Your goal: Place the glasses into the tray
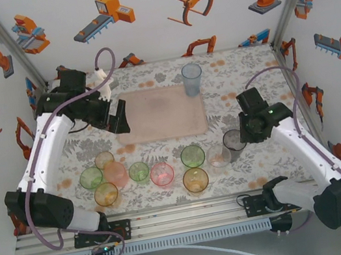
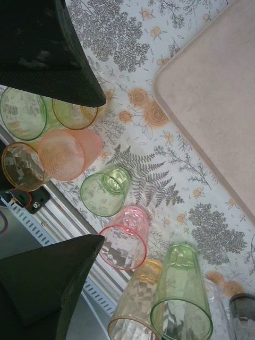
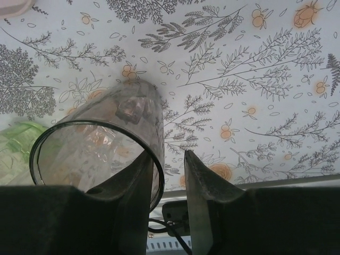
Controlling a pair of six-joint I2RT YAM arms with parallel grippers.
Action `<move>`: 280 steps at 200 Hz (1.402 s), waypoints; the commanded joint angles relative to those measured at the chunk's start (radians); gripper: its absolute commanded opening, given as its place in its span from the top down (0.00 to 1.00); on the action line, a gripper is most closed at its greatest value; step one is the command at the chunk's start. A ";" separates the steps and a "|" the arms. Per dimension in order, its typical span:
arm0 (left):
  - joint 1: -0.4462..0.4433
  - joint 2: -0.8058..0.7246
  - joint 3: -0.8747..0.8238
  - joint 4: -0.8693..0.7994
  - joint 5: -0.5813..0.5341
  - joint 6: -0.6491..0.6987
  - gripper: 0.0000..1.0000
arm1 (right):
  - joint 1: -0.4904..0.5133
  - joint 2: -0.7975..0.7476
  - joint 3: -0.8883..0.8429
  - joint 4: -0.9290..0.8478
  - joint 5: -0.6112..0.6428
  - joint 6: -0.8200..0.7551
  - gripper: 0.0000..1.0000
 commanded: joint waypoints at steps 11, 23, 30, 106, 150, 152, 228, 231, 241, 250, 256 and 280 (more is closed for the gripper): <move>-0.004 0.009 0.035 -0.017 0.007 -0.018 0.03 | -0.004 0.017 -0.012 0.033 0.032 0.016 0.73; -0.002 0.010 0.036 -0.017 0.005 -0.018 0.03 | -0.003 0.025 -0.011 0.033 0.037 0.016 0.74; -0.002 0.010 0.036 -0.017 0.002 -0.018 0.03 | -0.003 0.027 -0.014 0.034 0.039 0.015 0.75; -0.003 -0.002 0.031 -0.017 -0.012 -0.017 0.03 | -0.003 0.030 -0.007 0.039 0.046 0.013 0.87; -0.003 -0.014 0.025 -0.017 -0.012 -0.017 0.03 | -0.003 0.014 0.001 0.030 0.058 0.010 0.96; -0.002 -0.014 0.025 -0.017 -0.012 -0.017 0.03 | -0.003 0.013 0.001 0.029 0.058 0.009 0.96; -0.003 -0.017 0.029 -0.016 -0.007 -0.020 0.03 | -0.003 0.006 0.040 0.013 0.072 -0.003 1.00; -0.004 -0.018 0.029 -0.016 -0.009 -0.020 0.03 | -0.003 0.005 0.044 0.013 0.072 -0.004 1.00; -0.002 -0.019 0.031 -0.016 -0.010 -0.019 0.03 | -0.003 0.004 0.054 0.009 0.074 -0.006 1.00; -0.003 -0.020 0.032 -0.016 -0.012 -0.019 0.03 | -0.003 0.005 0.066 0.008 0.074 -0.008 1.00; -0.002 -0.021 0.033 -0.016 -0.015 -0.018 0.03 | -0.003 0.005 0.075 0.006 0.074 -0.010 1.00; -0.003 -0.023 0.031 -0.016 -0.017 -0.016 0.03 | -0.004 0.013 0.119 -0.004 0.078 -0.021 1.00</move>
